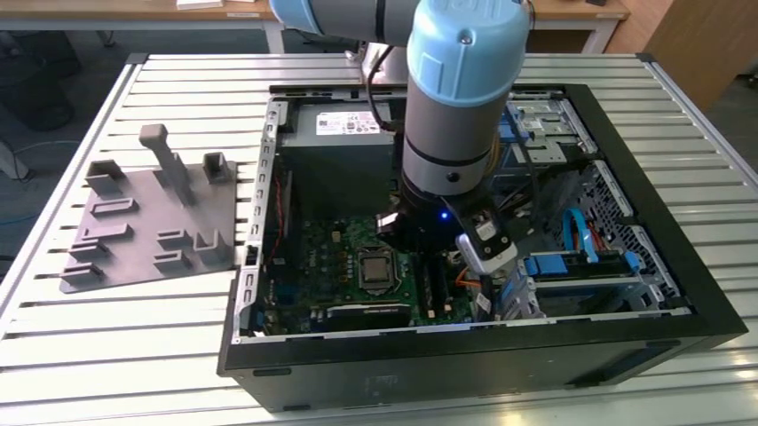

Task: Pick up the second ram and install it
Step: 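Insert the second ram into the second slot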

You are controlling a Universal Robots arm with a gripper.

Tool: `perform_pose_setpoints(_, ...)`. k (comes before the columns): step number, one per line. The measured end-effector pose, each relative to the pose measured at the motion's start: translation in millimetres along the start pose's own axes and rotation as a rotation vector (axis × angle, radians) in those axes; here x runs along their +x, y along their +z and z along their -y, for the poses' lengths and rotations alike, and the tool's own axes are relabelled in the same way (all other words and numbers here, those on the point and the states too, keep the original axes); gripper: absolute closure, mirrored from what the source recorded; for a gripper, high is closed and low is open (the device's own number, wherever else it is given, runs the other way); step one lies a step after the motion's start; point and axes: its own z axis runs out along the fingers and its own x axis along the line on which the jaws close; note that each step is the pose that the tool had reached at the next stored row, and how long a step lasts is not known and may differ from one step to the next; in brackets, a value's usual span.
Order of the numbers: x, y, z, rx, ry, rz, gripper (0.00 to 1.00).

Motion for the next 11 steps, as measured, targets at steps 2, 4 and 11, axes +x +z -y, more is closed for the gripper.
perform_pose_setpoints(2,0.0,0.5,0.0,-0.0002,0.0,0.0001,0.86)
perform_pose_setpoints(4,0.0,1.0,-0.1,-0.0012,0.0,0.0004,0.86)
perform_pose_setpoints(11,0.0,1.1,-0.1,-0.0013,0.0,0.0004,0.79)
